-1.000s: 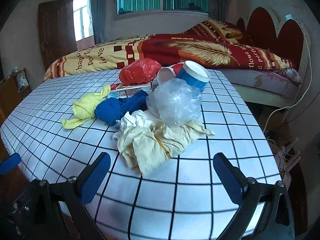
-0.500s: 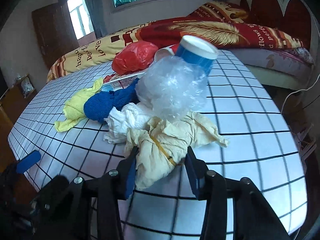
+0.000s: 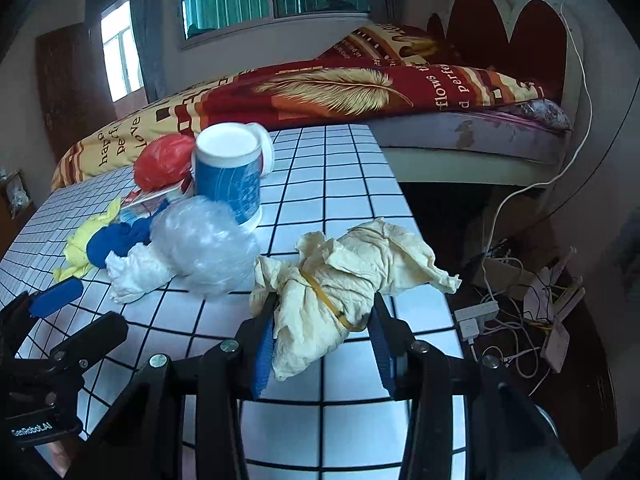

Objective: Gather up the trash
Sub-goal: 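Grasp the clear plastic bag with the left tool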

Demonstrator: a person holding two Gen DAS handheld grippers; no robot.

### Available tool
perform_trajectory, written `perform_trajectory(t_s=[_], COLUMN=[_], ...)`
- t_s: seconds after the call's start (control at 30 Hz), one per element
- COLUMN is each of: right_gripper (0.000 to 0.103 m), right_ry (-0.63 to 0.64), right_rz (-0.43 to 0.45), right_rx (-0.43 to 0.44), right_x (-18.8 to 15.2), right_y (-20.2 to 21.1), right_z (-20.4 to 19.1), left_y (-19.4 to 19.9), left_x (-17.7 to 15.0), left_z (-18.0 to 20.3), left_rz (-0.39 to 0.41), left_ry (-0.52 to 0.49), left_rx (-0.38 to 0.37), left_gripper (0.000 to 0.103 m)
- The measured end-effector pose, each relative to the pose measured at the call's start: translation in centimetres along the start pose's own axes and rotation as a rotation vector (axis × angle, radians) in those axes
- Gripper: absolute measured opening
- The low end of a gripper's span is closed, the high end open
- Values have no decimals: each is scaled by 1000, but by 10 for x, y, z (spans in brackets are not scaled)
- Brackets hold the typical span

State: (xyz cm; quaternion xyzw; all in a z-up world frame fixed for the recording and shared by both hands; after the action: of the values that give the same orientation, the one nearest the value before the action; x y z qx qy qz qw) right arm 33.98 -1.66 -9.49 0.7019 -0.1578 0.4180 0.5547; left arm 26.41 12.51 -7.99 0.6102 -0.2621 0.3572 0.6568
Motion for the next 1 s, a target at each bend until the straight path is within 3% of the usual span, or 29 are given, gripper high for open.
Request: perform_trajectory(t_s=[0.3,0.33,0.4,0.5,0.77,1.0], right_gripper=[45,45,45,45,45,45], right_ry=[21,25,29,36,34,45], right_rz=[15,13,13,16,45,70], right_rx=[-1,6,16,34,47,35], right_x=[11,11,12,11,8,-3], right_y=[-4,-5,-5,-4,14,44], right_z=[22,23,22,20,19,20], left_y=[-45,-53,-63,-63,-20,18], left_x=[30,31,29,30,26,6], left_z=[24,24,23,18,13,-1], left_rz=[-26,-42,-79,-77,1,20], left_ry=[-39,-51,-63,-42,-43,-38], left_rx=[-6,2,12,-23,-16,6], left_gripper=[89,81,54,49,48,48])
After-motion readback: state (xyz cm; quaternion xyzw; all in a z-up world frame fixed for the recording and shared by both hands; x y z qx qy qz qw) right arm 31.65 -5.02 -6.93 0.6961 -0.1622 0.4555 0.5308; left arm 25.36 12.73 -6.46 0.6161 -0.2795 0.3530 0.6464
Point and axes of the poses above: each gripper's, at about its wrist camera, not at the fingertips, and y roughly against the way its jaws point, z to its right, x to its top, the point moved 6 cm from there along -y, roughly the way its jaws point, and after that the axes turned 2 degrees about y, right-handed, at the moved point
